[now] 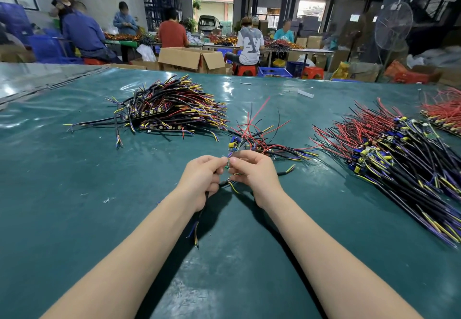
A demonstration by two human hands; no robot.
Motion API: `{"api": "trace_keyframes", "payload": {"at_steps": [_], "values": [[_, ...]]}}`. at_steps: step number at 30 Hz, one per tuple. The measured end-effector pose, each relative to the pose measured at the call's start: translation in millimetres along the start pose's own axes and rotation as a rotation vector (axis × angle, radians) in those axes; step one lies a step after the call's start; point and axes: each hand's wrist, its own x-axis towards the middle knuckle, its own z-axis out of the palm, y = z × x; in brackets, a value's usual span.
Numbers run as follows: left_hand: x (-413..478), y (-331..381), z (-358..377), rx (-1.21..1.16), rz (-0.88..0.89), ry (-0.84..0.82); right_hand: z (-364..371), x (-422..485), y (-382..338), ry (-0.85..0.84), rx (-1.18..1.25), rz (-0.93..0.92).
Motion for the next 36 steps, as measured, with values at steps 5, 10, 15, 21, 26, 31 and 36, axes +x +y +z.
{"api": "trace_keyframes", "payload": {"at_steps": [5,10,15,21,26,31,36], "values": [[-0.4,0.6,-0.8,-0.054,-0.064,-0.034,2.2,0.2,0.5,0.022,0.039,0.016],[-1.4,-1.1,0.2,-0.005,-0.041,-0.026,0.1,4.2,6.2,0.145,-0.454,-0.161],[-1.5,-4.0,-0.7,0.165,0.047,0.016,-2.5,2.9,-5.4,0.037,0.033,0.002],[-1.8,-4.9,2.8,0.117,-0.001,-0.006,-7.0,3.5,-3.7,0.102,0.181,0.08],[-0.4,-0.6,-0.2,-0.109,-0.105,-0.012,-5.2,2.5,-6.0,0.107,0.224,0.078],[-4.4,1.5,0.8,-0.193,-0.138,-0.022,-6.7,2.3,-5.2,0.123,0.27,0.107],[-6.0,-4.3,1.5,0.399,0.197,0.019,-9.2,3.6,-4.3,0.155,0.299,0.134]]}}
